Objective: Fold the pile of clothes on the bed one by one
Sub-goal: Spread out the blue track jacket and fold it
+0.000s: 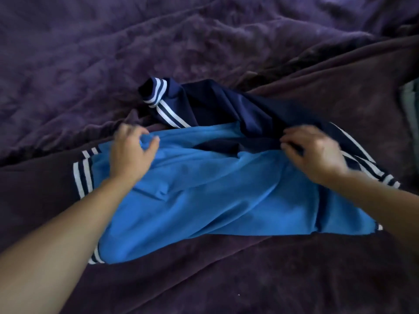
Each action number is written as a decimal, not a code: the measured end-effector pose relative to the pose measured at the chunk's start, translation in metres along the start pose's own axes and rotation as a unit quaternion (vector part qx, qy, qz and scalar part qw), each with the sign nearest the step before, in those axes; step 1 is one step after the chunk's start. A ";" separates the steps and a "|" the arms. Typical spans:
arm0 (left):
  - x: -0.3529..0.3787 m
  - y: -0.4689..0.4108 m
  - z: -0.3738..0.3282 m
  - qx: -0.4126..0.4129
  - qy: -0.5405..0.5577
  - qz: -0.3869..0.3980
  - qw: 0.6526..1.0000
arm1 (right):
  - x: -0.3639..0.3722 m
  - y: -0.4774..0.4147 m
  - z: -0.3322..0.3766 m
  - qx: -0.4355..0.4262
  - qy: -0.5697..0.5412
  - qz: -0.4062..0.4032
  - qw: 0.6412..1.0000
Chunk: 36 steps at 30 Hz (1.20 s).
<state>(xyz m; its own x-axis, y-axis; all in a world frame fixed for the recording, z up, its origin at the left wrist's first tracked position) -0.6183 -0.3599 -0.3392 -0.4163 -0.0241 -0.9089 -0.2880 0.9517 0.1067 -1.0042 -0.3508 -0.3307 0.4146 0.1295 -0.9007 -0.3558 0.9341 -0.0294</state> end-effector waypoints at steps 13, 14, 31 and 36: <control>-0.006 -0.086 -0.057 -0.160 0.313 0.013 0.936 | -0.038 -0.009 -0.035 0.241 0.015 -0.111 0.964; -0.025 -0.080 -0.050 -0.169 0.367 -0.011 0.915 | -0.046 0.000 -0.032 0.238 0.021 -0.139 0.961; -0.017 0.113 0.043 -0.208 0.222 0.165 0.938 | 0.013 0.113 0.067 -0.020 0.129 0.103 0.986; -0.070 0.122 0.050 0.053 0.127 -0.052 0.989 | -0.002 0.092 0.085 -0.056 0.059 -0.012 0.997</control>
<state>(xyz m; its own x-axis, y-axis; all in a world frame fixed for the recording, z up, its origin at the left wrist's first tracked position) -0.5812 -0.2270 -0.2830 -0.5966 -0.1861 -0.7807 -0.2536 0.9666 -0.0367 -0.9666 -0.2364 -0.2945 0.3260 0.0608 -0.9434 -0.4413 0.8923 -0.0950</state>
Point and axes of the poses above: each hand's wrist, its own y-axis away from the middle knuckle, its own x-axis out of the palm, z = x × y, the point moved 3 cm from there along -y, towards the middle knuckle, and after that the axes turned 8 degrees about -x, right-handed, at the moved point
